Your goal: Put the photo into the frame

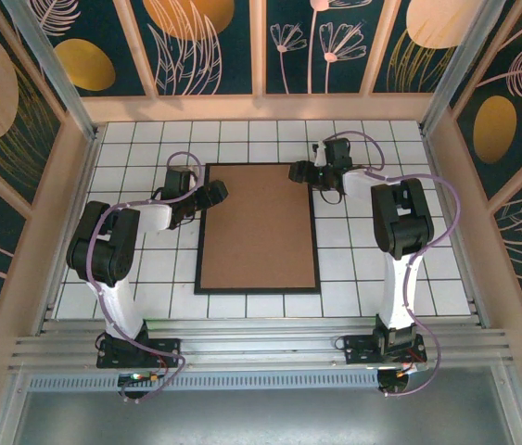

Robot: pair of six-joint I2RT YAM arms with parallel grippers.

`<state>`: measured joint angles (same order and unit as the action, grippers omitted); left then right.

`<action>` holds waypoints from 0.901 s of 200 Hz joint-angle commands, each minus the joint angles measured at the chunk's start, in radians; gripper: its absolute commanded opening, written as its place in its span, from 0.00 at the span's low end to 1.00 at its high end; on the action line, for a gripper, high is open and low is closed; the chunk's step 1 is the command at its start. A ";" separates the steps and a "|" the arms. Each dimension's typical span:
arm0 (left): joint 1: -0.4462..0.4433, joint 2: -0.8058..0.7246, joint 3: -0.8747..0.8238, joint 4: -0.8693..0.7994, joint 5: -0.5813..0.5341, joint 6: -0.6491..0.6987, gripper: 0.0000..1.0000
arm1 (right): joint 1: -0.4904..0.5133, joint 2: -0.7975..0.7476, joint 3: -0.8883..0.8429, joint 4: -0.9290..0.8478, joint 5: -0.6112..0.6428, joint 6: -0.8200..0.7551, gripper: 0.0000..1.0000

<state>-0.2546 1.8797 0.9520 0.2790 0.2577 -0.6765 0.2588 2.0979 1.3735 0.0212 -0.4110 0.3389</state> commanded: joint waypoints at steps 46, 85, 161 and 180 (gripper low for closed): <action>0.000 0.045 0.014 -0.005 0.006 0.013 0.95 | 0.005 -0.043 -0.062 0.026 -0.090 0.012 0.69; -0.001 0.044 0.014 -0.005 0.008 0.013 0.95 | 0.016 -0.067 -0.086 0.013 -0.098 0.015 0.69; 0.000 0.042 0.014 -0.005 0.003 0.011 0.95 | 0.034 -0.067 -0.022 -0.144 0.027 -0.058 0.71; 0.000 0.044 0.014 -0.005 0.002 0.010 0.95 | 0.034 -0.080 -0.029 -0.162 0.031 -0.066 0.70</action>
<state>-0.2546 1.8805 0.9524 0.2798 0.2573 -0.6769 0.2710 2.0636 1.3384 -0.0216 -0.3851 0.3054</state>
